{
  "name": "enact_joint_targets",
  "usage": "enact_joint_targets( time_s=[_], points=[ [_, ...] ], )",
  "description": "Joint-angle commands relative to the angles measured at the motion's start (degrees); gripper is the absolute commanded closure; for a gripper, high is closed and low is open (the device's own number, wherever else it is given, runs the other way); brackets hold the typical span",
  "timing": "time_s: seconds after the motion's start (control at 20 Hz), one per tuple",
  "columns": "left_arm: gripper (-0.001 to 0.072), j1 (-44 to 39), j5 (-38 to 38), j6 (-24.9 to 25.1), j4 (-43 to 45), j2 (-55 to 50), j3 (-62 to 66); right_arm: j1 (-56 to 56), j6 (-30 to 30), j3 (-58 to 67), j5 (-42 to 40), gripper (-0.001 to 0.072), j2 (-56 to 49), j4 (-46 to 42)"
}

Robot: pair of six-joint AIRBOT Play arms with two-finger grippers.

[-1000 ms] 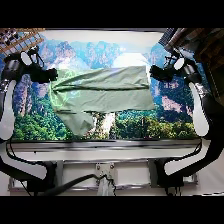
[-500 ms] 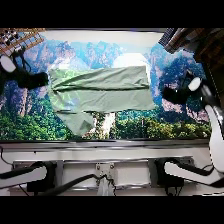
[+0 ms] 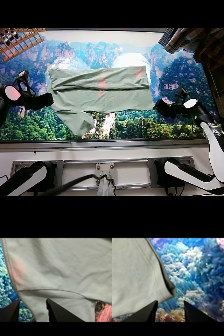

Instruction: Fold the clothes and pants, and hang the long-sleeved shirts on hangers.

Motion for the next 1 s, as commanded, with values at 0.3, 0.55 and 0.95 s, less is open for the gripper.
enact_joint_targets(
  time_s=[0.3, 0.55, 0.95],
  points=[
    [0.0215, 0.20, 1.95, 3.28, 2.51, 0.68, -1.25, 3.69, -4.02, -0.70, -8.37, 0.0561, -2.01, 7.43],
    [0.0215, 2.16, 1.01, 3.30, 2.99, 0.63, -4.09, 3.67, -4.09, -0.70, -7.76, 0.0688, -1.95, 6.10],
    [0.0215, 2.10, 5.70, 6.21, -1.90, -2.05, -11.23, 3.67, -4.13, -0.63, -5.20, 0.0688, -1.11, 4.04]
  ],
)
